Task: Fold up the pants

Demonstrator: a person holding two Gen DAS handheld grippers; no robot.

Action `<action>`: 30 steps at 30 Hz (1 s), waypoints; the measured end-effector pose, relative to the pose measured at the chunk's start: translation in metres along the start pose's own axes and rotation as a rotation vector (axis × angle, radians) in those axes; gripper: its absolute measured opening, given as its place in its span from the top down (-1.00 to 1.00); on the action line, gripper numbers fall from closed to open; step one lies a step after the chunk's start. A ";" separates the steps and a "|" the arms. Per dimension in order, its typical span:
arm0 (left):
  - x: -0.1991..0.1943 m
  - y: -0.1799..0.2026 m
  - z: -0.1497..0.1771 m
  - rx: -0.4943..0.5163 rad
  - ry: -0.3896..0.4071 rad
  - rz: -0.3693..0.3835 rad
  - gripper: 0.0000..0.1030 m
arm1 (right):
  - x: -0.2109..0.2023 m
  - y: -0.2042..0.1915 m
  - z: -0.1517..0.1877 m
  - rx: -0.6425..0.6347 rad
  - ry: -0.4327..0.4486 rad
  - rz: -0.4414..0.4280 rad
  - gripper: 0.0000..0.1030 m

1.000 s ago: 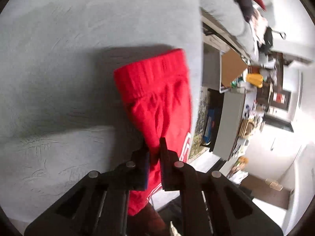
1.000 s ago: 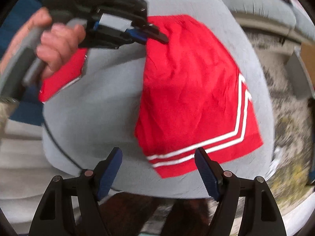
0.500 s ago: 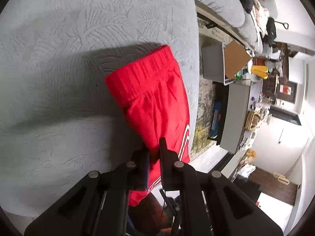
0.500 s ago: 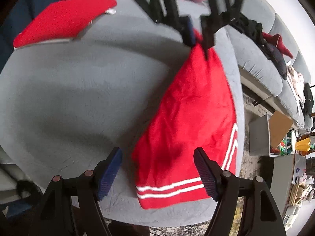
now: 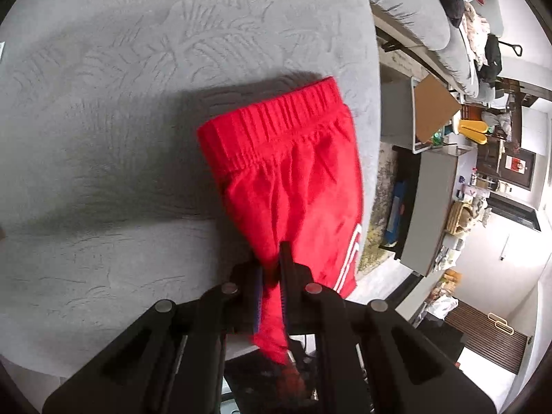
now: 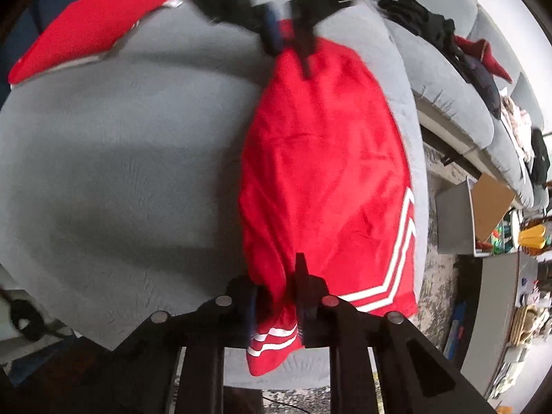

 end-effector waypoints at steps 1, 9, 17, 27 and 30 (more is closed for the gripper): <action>0.000 -0.002 0.001 0.001 0.005 -0.003 0.88 | -0.003 0.004 0.002 0.008 0.005 -0.002 0.73; -0.039 -0.007 0.040 0.027 0.172 0.074 0.88 | -0.052 0.048 0.009 0.093 0.093 -0.007 0.76; -0.113 -0.038 0.091 -0.129 0.353 0.174 0.88 | -0.106 0.075 -0.017 0.079 0.222 -0.035 0.76; -0.203 -0.080 0.147 -0.236 0.601 0.026 0.88 | -0.156 0.051 -0.083 -0.129 0.354 -0.213 0.77; -0.223 -0.092 0.166 -0.275 0.666 -0.010 0.87 | -0.165 0.049 -0.101 -0.162 0.371 -0.280 0.77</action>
Point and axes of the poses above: each gripper's, at about its wrist camera, not at the fingertips, and x roughly the way its jaws point, y to its right, z to its underside, the point moved 2 cm from there along x, roughly the way its jaws point, and after that the axes turned 13 degrees about -x, right-handed, at the moved point
